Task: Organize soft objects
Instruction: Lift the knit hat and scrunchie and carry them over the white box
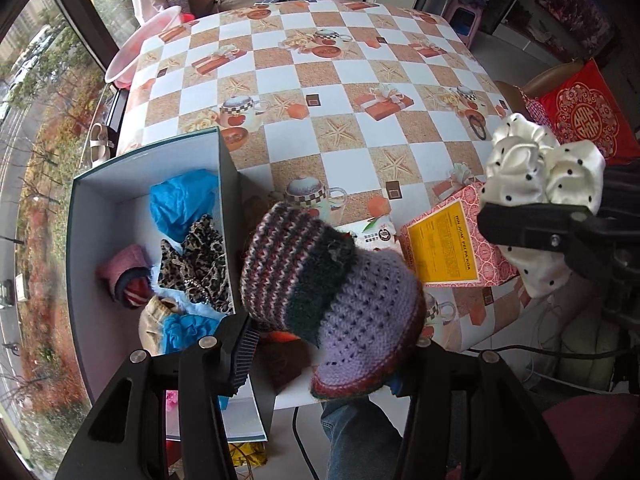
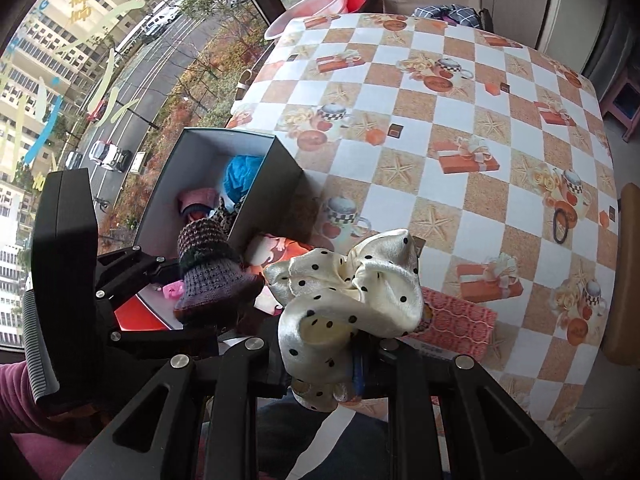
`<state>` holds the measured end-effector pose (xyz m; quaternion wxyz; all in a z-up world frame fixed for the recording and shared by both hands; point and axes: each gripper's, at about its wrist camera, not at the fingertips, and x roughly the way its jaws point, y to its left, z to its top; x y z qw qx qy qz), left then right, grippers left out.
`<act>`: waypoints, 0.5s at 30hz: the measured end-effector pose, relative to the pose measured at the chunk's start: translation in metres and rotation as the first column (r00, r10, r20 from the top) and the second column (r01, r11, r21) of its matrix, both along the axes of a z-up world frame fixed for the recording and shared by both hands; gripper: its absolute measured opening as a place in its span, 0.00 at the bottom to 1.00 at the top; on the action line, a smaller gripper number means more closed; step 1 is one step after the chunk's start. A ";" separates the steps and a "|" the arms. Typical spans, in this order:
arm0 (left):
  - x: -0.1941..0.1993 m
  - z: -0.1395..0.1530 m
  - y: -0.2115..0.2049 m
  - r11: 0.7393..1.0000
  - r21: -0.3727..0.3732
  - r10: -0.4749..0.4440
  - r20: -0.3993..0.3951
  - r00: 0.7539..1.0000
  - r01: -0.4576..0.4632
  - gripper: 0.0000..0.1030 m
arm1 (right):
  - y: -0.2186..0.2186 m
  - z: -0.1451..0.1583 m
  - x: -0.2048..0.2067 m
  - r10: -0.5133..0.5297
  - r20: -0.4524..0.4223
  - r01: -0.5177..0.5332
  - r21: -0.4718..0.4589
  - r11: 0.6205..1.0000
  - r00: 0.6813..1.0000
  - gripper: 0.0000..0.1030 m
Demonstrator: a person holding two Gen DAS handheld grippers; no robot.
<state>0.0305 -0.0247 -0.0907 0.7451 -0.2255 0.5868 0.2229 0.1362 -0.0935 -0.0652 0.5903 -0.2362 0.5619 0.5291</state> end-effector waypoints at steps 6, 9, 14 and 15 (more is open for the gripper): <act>-0.029 0.001 0.014 0.997 0.009 0.079 0.011 0.997 -0.080 0.53 | 0.018 0.001 -0.029 0.078 0.023 -0.078 -0.009 0.997 0.997 0.22; -0.043 0.001 0.020 0.992 0.015 0.122 0.017 0.992 -0.122 0.53 | 0.026 0.001 -0.041 0.113 0.029 -0.113 -0.017 0.993 0.993 0.22; -0.062 0.001 0.031 0.983 0.015 0.183 0.025 0.983 -0.183 0.53 | 0.036 0.002 -0.059 0.173 0.048 -0.172 -0.029 0.985 0.984 0.22; -0.065 0.001 0.032 0.981 0.015 0.192 0.025 0.981 -0.193 0.53 | 0.039 0.002 -0.062 0.183 0.053 -0.182 -0.031 0.983 0.982 0.22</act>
